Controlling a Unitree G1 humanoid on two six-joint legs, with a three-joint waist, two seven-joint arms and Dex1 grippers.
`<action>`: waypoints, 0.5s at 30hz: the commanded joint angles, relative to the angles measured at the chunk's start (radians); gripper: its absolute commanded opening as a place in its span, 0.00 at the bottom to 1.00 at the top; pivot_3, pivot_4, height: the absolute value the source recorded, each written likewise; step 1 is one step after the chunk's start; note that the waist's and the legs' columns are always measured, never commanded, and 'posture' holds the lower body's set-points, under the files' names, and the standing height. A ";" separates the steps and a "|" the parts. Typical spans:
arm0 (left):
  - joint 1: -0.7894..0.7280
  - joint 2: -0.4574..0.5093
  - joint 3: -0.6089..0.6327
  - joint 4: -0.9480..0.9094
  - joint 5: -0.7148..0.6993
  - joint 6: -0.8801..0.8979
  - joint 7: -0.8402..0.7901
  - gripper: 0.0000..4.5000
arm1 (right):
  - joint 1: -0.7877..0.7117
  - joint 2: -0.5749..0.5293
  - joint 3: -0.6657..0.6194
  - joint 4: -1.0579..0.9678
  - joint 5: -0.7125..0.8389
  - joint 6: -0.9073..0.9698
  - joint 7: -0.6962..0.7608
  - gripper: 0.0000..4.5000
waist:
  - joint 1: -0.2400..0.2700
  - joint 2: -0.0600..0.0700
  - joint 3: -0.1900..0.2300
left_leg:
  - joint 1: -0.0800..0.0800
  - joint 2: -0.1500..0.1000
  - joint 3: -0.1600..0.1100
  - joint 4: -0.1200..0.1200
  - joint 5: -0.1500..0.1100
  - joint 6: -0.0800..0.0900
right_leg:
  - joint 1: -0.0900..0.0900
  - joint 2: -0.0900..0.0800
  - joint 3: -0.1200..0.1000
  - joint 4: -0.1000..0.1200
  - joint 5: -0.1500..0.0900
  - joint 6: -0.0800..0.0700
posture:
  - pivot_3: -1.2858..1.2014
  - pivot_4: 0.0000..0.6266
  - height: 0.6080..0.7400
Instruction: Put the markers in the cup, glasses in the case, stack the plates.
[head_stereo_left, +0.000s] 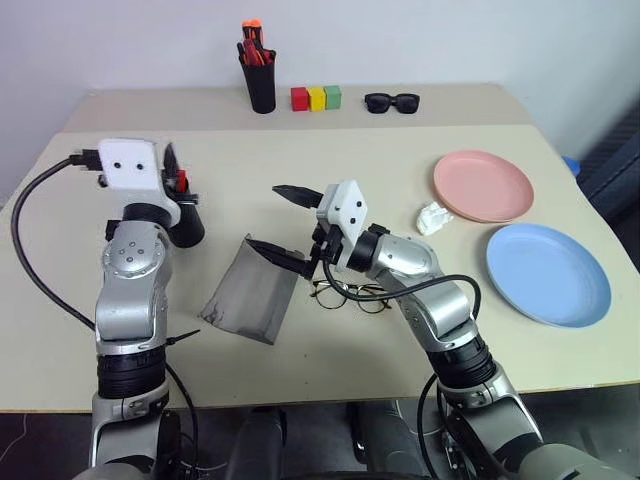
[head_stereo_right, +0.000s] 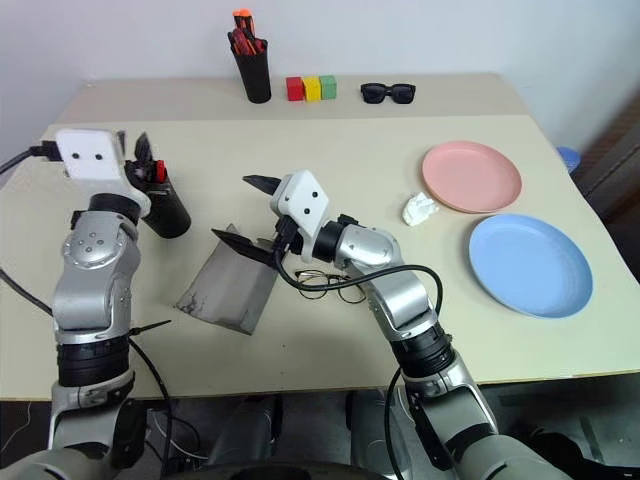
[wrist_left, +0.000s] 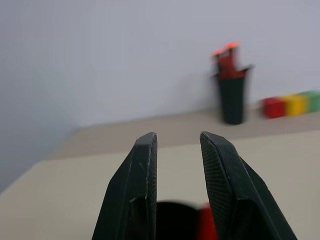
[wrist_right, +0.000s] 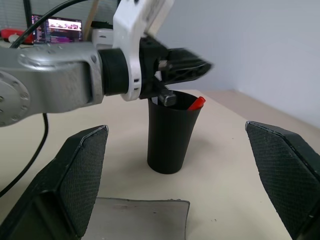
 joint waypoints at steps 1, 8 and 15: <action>0.051 0.062 -0.048 -0.144 -0.142 0.100 -0.191 0.48 | -0.007 -0.077 -0.058 -0.055 0.015 0.007 0.032 1.00 | -0.001 0.000 0.000 | 0.000 0.000 0.000 0.000 0.000 0.000 | 0.000 0.000 0.000 0.000 0.000 0.000 | 0.52 0.24 1.00; 0.212 0.212 -0.023 -0.320 -0.461 0.597 -0.343 1.00 | 0.073 -0.389 -0.147 -0.119 0.046 0.063 0.196 1.00 | -0.002 0.001 0.001 | 0.000 0.000 0.000 0.000 0.000 0.001 | 0.000 0.000 0.000 0.000 -0.002 -0.003 | 0.52 0.24 1.00; 0.215 0.227 -0.077 -0.349 -0.567 0.845 -0.328 1.00 | 0.182 -0.579 -0.163 -0.212 0.101 0.119 0.338 1.00 | -0.003 0.001 0.001 | 0.000 0.000 0.000 0.002 -0.001 0.001 | 0.001 0.000 0.000 0.000 -0.005 -0.001 | 0.52 0.24 1.00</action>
